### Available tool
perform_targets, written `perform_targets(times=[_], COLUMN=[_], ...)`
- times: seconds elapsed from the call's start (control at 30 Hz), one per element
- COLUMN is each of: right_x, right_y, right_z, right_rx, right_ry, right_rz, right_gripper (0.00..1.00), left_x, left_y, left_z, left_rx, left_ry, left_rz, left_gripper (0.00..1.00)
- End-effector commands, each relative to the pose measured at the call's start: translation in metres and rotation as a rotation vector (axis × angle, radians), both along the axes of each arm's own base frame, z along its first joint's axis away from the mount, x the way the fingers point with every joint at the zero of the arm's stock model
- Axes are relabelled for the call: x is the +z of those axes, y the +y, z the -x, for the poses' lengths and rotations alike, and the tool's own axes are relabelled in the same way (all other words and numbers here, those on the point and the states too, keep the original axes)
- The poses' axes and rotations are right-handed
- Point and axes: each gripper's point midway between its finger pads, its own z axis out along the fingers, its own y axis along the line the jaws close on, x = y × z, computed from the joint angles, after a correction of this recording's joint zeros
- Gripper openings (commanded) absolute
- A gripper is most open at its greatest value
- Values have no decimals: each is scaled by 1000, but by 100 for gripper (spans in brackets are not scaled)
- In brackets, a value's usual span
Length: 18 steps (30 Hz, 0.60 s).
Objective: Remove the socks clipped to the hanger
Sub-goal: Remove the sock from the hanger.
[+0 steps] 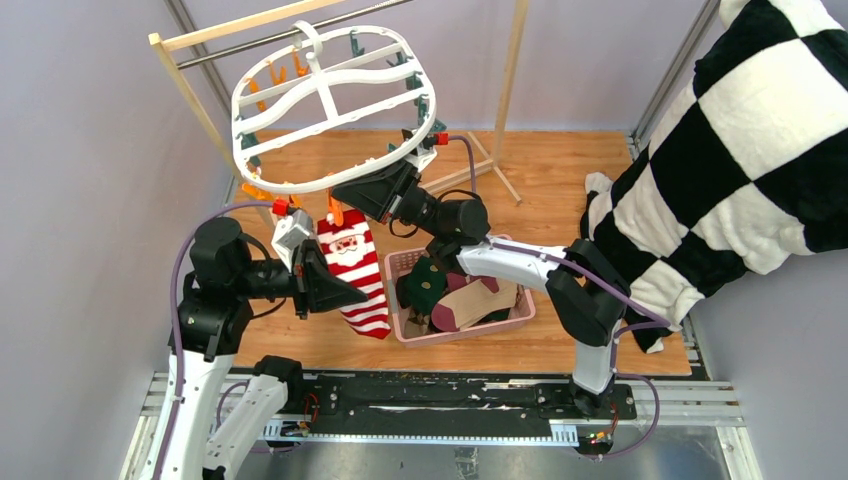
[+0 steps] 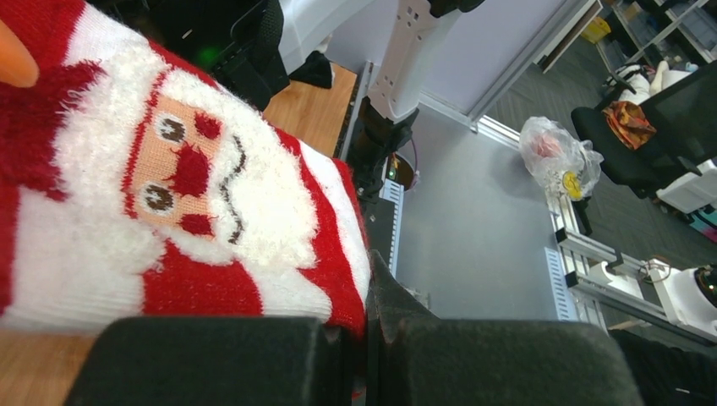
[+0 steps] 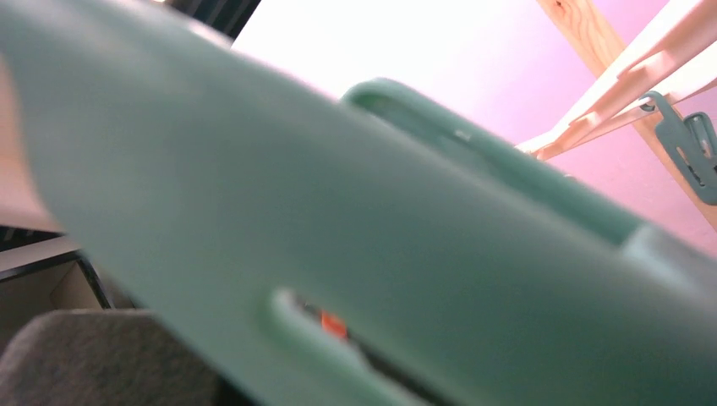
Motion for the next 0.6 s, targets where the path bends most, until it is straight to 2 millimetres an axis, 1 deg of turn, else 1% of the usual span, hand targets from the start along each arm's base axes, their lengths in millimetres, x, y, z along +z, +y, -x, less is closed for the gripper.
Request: perform_targets(times=[0.0,0.13,0.27,0.33,0.37,0.4,0.5,0.53,0.57], right_x=[13,7,4,2,-1,-4,-21,-29,-40], right_y=[-11,-13,-13,-12,-11,-10,-8,-9,-11], right_z=[4,0,-1,0,0,0,-3,-3,-3], right_rx=[-33,-70,-76,-75,-75,-77,-78,-75,-70], right_ry=[-44,-36,-42,-48,-48,-46,-34,-29,-21], right_rz=[-46,-8,20,36,50,67,141,165,196], right_gripper=[0,0,0,0,2,10,48,65,78], left_x=[1,-21,-40,-44,-43,-43,-42,-42,-41], left_y=[2,6,10,11,11,11,13,13,13], left_z=[8,14,14,12,11,11,6,6,5], left_rx=[-23,-26,5,18,23,25,42,46,46], left_ry=[-16,-31,-70,-87,-98,-105,-132,-136,-140], left_rz=[-15,-61,-104,-116,-119,-122,-135,-138,-138], left_gripper=[0,0,0,0,0,0,0,0,0])
